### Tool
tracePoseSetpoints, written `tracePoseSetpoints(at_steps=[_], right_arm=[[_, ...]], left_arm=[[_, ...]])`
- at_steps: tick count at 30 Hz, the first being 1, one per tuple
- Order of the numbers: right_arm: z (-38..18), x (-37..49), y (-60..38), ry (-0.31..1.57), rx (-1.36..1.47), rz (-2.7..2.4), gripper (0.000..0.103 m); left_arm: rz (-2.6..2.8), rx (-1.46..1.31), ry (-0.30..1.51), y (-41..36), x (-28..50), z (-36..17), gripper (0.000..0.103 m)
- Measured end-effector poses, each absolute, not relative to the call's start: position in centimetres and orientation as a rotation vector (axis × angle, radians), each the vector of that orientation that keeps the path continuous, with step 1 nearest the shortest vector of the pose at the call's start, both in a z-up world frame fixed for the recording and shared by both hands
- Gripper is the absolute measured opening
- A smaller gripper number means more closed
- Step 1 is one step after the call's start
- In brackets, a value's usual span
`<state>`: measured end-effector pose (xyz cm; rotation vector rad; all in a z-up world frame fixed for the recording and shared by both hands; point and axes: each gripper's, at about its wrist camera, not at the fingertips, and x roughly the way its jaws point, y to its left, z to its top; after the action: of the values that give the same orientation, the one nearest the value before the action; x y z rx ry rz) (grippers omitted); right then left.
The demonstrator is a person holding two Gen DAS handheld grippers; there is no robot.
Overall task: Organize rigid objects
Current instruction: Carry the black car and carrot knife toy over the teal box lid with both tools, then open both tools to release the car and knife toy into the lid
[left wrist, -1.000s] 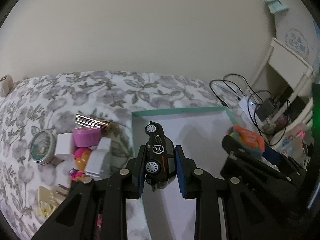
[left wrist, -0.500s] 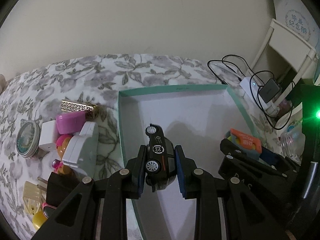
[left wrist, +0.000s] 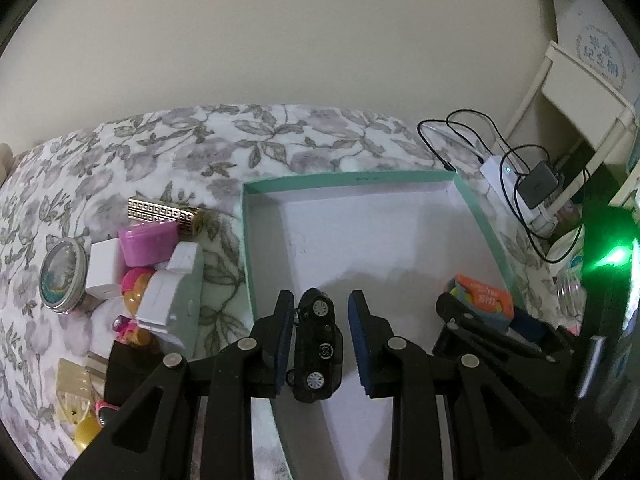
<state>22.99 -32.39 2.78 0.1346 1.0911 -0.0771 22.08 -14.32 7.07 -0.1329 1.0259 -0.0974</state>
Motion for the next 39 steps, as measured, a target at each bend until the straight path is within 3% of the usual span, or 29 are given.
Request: tracePoseSetpoints(at_steps=[11, 13, 16, 22, 25, 28, 31, 39], right_arm=[[1.6, 22.9, -31.8, 1.131, 0.110, -0.071, 0.075], [1.6, 22.9, -31.7, 1.136, 0.104, -0.068, 0.075], [1.8, 22.8, -31.7, 1.130, 0.106, -0.063, 0.077], [3.1, 22.6, -31.8, 1.102, 0.123, -0.050, 0.088], [3.8, 22.6, -31.6, 1.081, 0.117, -0.050, 0.103], [4.4, 22.5, -31.5, 1.052, 0.118, -0.034, 0.103], [4.9, 22.4, -31.5, 1.031, 0.137, -0.032, 0.103], [5.4, 22.5, -31.4, 1.035, 0.134, -0.033, 0.103]], left_arm=[[-0.046, -0.147, 1.048, -13.1, 22.2, 8.4, 0.031], [-0.042, -0.147, 1.042, -13.0, 22.1, 8.7, 0.042], [-0.036, -0.153, 1.033, -12.7, 22.0, 9.2, 0.048], [0.023, -0.150, 1.017, -11.8, 22.0, 10.1, 0.071], [0.069, -0.142, 1.023, -11.2, 22.1, 10.0, 0.080], [0.107, -0.141, 1.037, -10.5, 22.3, 9.6, 0.082], [0.141, -0.133, 1.034, -9.9, 22.3, 9.4, 0.099], [0.188, -0.159, 1.034, -7.9, 22.4, 9.5, 0.100]])
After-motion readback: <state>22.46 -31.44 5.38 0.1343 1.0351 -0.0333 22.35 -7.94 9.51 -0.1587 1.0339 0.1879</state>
